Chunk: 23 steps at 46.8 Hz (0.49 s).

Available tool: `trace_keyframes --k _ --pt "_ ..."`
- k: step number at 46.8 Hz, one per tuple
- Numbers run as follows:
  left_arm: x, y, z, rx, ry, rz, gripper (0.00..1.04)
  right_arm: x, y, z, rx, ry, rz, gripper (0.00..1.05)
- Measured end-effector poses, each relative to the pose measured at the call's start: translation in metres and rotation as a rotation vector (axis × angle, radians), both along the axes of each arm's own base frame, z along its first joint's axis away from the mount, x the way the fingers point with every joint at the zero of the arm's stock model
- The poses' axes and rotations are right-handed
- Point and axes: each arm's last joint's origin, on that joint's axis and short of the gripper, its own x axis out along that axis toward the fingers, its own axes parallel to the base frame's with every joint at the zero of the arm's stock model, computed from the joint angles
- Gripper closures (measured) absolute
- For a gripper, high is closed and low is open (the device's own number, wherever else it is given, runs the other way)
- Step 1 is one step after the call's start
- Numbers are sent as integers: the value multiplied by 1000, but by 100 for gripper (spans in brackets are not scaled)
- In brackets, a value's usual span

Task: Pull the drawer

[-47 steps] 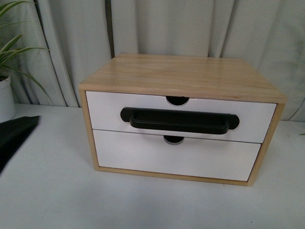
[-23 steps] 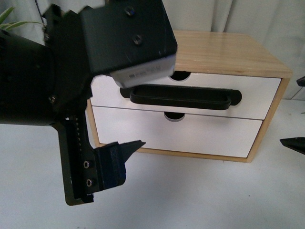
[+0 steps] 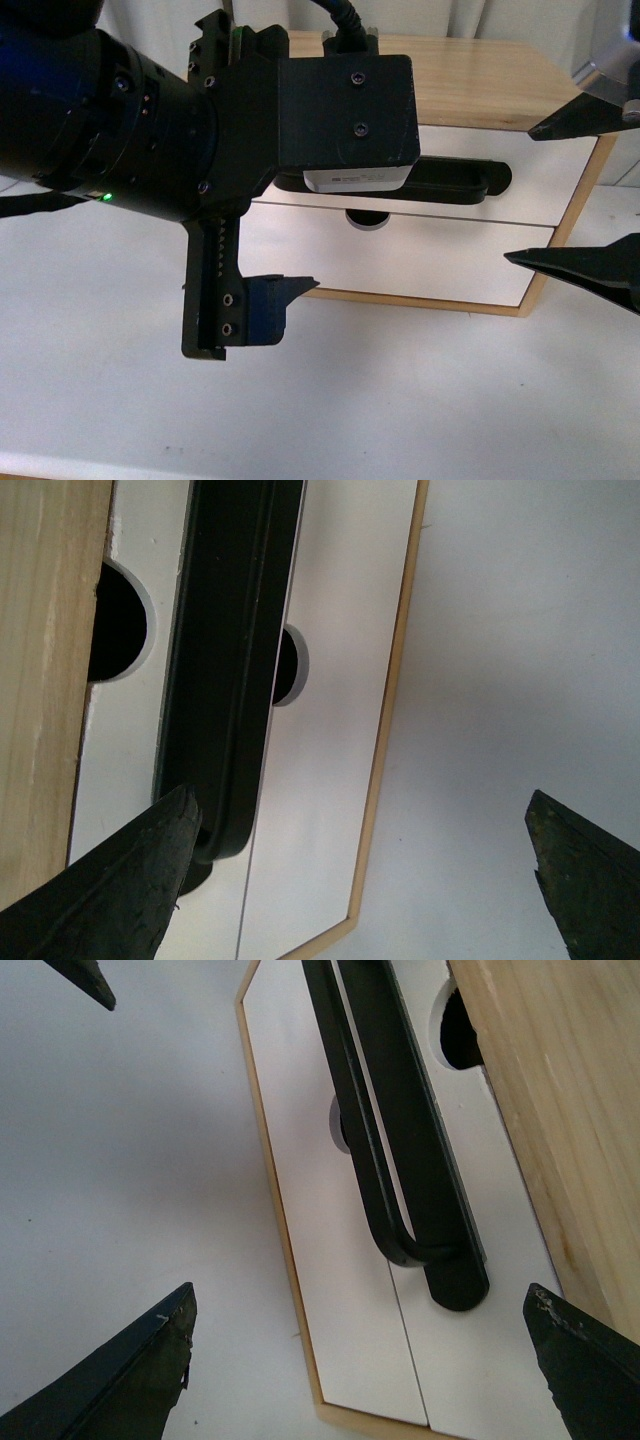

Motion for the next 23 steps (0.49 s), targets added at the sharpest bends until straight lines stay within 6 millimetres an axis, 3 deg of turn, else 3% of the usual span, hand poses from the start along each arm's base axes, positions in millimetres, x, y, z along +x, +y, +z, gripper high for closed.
trace_keyframes --k 23 --pt "22 -10 3 62 27 -66 6 20 28 -13 -8 -12 83 9"
